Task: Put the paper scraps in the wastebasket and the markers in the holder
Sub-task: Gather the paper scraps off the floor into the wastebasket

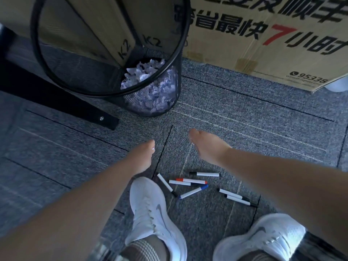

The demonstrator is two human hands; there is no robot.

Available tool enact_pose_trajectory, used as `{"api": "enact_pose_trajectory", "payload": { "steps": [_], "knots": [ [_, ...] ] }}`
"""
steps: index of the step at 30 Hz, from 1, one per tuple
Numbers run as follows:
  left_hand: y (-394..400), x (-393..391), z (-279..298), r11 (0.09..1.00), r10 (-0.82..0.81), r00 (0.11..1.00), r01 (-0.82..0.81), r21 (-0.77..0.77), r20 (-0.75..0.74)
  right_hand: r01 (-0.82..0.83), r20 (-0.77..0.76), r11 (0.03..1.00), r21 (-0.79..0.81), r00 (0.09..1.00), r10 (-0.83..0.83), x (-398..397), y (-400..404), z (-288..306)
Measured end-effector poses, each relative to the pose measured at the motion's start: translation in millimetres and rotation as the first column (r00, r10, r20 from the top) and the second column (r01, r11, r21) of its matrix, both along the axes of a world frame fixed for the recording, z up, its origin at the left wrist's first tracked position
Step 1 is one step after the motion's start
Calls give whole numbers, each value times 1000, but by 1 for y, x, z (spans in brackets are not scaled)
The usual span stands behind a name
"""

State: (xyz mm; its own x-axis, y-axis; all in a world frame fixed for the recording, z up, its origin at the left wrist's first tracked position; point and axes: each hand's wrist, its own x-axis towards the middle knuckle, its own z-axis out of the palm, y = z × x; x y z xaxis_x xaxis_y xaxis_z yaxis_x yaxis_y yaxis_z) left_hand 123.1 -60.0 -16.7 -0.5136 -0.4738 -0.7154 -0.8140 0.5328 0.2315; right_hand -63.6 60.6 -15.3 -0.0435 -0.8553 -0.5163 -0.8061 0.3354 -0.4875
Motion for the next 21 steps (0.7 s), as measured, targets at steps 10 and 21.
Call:
{"api": "enact_pose_trajectory", "payload": {
  "steps": [10, 21],
  "knots": [
    [-6, -37, 100, 999, -38, 999, 38, 5, -11, -9, -85, 999, -43, 996, 5, -24, -24, 99],
    [-12, -80, 253, 958, -249, 964, 230, -171, -99, -127, -265, 969, -211, 962, 69, -53, -66, 248]
  ]
}}
